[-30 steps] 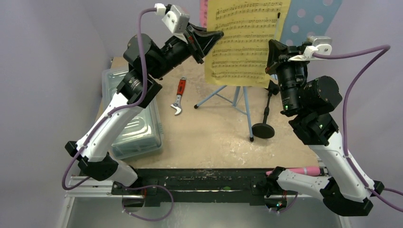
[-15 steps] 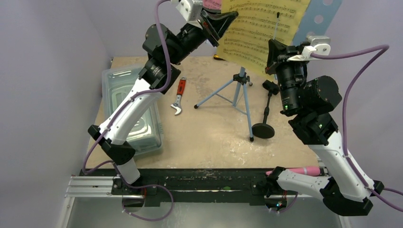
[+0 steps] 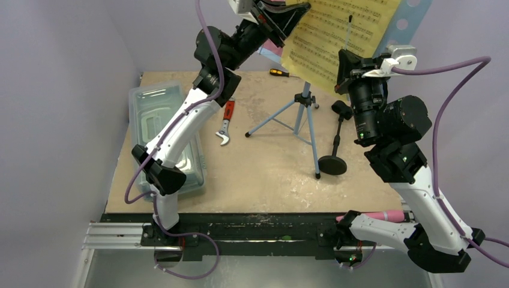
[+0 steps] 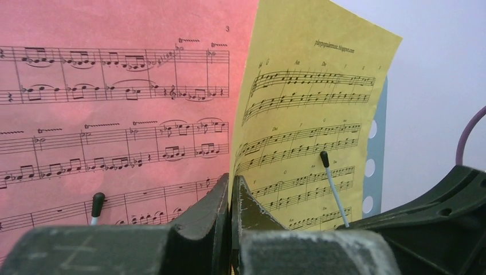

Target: Set up the instrument practice props

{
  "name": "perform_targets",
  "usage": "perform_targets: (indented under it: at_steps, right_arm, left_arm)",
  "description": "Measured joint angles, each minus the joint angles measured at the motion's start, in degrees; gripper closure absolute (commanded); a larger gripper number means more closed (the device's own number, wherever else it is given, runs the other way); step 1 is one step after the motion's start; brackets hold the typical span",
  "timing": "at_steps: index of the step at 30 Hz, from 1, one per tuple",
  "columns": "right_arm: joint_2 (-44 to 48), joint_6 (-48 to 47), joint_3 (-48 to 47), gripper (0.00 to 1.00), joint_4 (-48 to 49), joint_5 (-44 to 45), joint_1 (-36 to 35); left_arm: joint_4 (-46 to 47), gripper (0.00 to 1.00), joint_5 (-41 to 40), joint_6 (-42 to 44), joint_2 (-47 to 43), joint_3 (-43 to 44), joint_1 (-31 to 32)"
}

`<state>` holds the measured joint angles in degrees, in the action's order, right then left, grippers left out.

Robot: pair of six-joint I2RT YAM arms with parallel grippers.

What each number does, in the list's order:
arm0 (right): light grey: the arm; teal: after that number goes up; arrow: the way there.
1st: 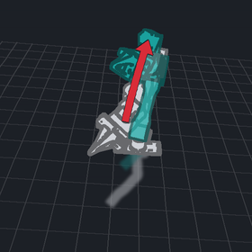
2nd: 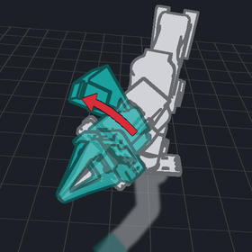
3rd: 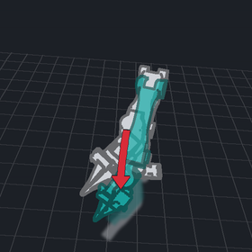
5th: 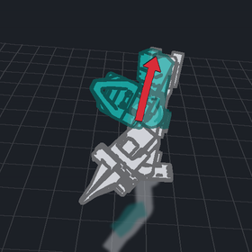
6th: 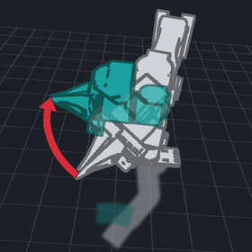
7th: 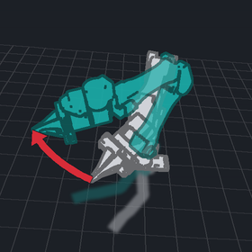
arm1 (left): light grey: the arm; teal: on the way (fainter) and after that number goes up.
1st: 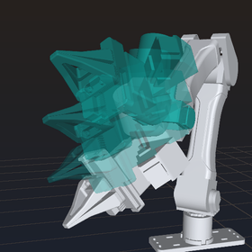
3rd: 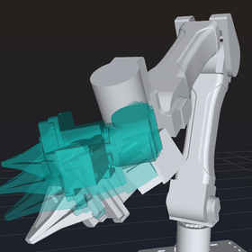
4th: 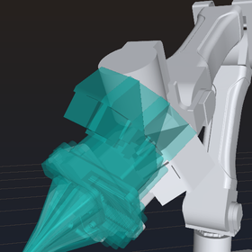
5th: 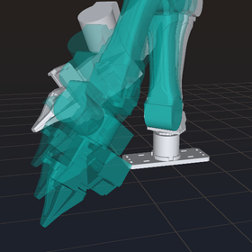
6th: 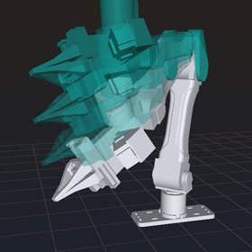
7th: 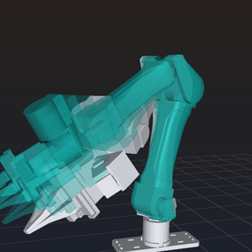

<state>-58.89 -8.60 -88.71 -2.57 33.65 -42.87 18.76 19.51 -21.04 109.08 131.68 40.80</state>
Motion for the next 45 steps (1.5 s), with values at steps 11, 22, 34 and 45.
perform_targets:
  at_steps: [11, 22, 34, 45]
  right_arm:
    - [0.0, 0.0, 0.0, 1.00, 0.0, -0.3, 0.1]
    - [-0.4, 0.0, 0.0, 1.00, 0.1, -0.4, 0.1]
    - [-0.3, 0.0, 0.5, 1.00, 1.0, -0.3, 0.1]
    - [0.0, 0.0, 1.3, 0.79, 2.0, -0.2, 0.1]
  left_arm:
    - [5.7, 1.00, -1.1, -5.4, -1.5, -3.0, -2.5]
    - [8.3, 1.00, 6.6, -9.9, 3.9, 4.4, -2.5]
    - [7.3, 1.00, 12.0, -9.8, 6.9, 6.8, -2.5]
    - [6.5, 0.83, 11.7, -9.9, 8.7, 8.7, -2.5]
